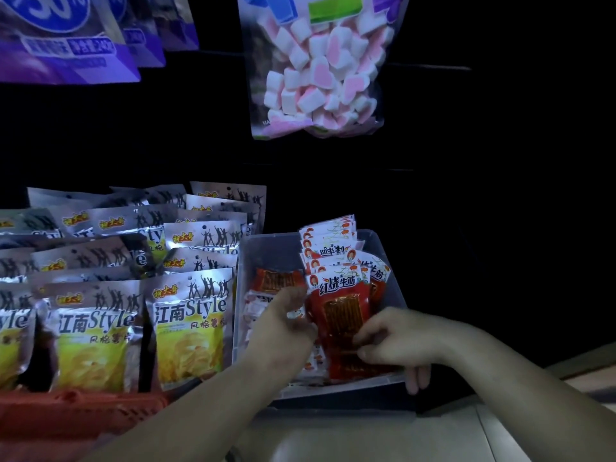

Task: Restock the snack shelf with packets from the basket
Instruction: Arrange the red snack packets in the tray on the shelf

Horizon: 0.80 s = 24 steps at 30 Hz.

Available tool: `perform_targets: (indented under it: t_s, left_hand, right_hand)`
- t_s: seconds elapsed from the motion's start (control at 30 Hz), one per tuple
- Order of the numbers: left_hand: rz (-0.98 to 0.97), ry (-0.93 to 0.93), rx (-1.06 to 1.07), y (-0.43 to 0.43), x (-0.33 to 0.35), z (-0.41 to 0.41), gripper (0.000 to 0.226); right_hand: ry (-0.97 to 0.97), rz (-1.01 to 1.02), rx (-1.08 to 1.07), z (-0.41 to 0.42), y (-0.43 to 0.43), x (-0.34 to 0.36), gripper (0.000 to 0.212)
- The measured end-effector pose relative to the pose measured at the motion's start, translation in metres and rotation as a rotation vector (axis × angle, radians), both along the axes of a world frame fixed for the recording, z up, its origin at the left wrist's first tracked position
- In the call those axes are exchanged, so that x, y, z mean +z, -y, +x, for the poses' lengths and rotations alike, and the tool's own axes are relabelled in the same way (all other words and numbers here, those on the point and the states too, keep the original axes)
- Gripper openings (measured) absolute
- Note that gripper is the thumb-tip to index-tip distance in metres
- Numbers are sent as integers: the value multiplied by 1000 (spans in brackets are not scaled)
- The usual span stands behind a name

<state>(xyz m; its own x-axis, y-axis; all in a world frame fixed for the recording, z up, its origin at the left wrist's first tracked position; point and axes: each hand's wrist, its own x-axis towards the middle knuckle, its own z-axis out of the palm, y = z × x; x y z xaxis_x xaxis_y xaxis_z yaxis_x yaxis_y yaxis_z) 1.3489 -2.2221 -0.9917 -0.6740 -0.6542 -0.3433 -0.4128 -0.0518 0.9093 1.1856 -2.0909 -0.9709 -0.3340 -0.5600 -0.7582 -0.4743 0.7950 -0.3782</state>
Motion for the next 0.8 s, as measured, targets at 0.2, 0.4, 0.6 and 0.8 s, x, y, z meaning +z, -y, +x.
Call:
perform_targets:
  t_s: [0.2,0.4,0.6,0.8]
  left_hand:
    - [44,-25,40,6,-8,-2,43]
    - [38,-73,78,17,-9,-8,43]
    - [15,-79,53,20,-12,-3,41]
    - [9,-57,41,20,-11,-2,43]
  right_hand:
    - [-260,5,0,-12,9,0,42]
    - [-700,-484,-12,-25,58,-26,45]
    - [-905,-390,128,-28,76,-60,47]
    - [-953,-562,-13,-30,65,-63,12]
